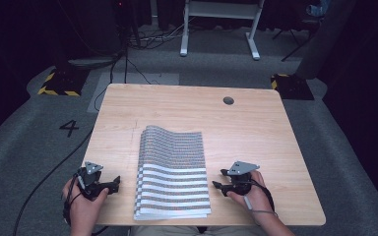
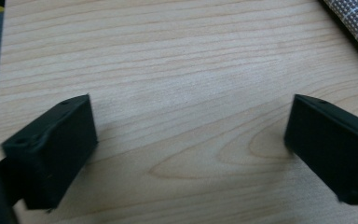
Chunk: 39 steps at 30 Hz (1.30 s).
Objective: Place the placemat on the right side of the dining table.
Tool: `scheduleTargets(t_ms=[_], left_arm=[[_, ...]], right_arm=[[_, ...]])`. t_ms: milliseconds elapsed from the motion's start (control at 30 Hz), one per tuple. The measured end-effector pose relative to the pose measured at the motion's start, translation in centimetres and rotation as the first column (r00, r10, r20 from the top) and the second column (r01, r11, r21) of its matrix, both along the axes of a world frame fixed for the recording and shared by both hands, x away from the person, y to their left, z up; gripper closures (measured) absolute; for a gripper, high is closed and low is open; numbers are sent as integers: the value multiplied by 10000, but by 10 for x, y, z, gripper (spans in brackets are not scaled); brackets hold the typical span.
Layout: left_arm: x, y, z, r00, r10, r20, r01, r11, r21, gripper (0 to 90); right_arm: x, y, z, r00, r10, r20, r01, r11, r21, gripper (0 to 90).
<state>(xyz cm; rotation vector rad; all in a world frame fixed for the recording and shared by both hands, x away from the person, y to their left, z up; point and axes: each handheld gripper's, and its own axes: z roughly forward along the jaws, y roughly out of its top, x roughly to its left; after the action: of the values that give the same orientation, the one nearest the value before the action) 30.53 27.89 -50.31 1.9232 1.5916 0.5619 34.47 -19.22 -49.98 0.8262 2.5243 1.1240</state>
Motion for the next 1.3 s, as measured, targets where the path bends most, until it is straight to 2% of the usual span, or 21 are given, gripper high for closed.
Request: scheduleTargets(t_ms=[100,133,200,267,367,433,500,567,600,667,700,733,767,933,1000,1033,1067,1100,1200,1233,1300], left_arm=[[-5,1,5,9997,-233,3,233,9997,40,241],[-6,1,6,9996,-279,3,279,9996,93,266],[-11,2,6,9993,-369,58,368,9993,114,261],[-16,5,6,9988,-493,45,493,9988,82,273],[-20,8,5,9987,-504,45,504,9987,74,249],[-23,13,0,9967,-711,386,713,9974,-46,229],[-22,13,0,9963,-762,398,764,9971,-48,203],[-21,12,-1,9960,-812,370,815,9966,-75,185],[-21,12,-1,9960,-812,370,815,9966,-75,179],[-19,10,-1,9965,-748,371,750,9972,-61,175],[-19,10,-1,9965,-748,371,750,9972,-61,174],[-18,10,-1,9964,-764,378,767,9970,-51,174],[-18,10,-1,9964,-764,378,767,9970,-51,174],[-15,10,-1,9962,-785,378,787,9969,-17,174],[-15,10,-1,9962,-781,374,783,9969,-25,174],[-15,10,-1,9962,-781,374,783,9969,-25,174],[-15,10,-1,9963,-776,369,778,9970,-29,174],[-15,10,-1,9963,-776,369,778,9970,-29,174],[-15,10,-1,9962,-782,374,783,9969,-24,174],[-15,10,-1,9962,-791,375,792,9969,-24,174],[-15,10,-1,9961,-796,387,799,9968,-65,173]], right_arm=[[-1,4,4,9995,177,-253,-174,9998,120,505],[-1,6,7,9992,301,-266,-296,9994,173,509],[-2,10,14,9988,482,-103,-480,9985,252,505],[-1,16,23,9971,718,-257,-709,9969,339,504],[-1,22,32,9950,987,-126,-983,9947,287,479],[1,32,45,9927,1154,-354,-1143,9929,335,476],[5,41,53,9899,1379,-325,-1369,9901,320,427],[8,51,59,9890,1305,-689,-1286,9912,313,390],[8,51,59,9890,1305,-689,-1286,9912,313,390],[13,69,67,9869,1459,-683,-1438,9890,348,353],[13,69,67,9869,1459,-683,-1438,9890,348,353],[17,84,70,9859,1548,-638,-1532,9878,289,323],[19,91,72,9855,1600,-562,-1595,9871,126,315],[28,130,77,9810,1856,-558,-1857,9826,36,290],[31,145,78,9811,1856,-544,-1861,9825,-29,283],[31,145,78,9811,1856,-544,-1861,9825,-29,283],[33,158,79,9824,1766,-616,-1778,9840,-143,279],[33,158,79,9824,1766,-616,-1778,9840,-143,279],[35,182,80,9823,1775,-597,-1797,9832,-333,276],[34,188,79,9835,1652,-732,-1685,9848,-427,274],[34,194,78,9832,1658,-758,-1696,9844,-473,268]])
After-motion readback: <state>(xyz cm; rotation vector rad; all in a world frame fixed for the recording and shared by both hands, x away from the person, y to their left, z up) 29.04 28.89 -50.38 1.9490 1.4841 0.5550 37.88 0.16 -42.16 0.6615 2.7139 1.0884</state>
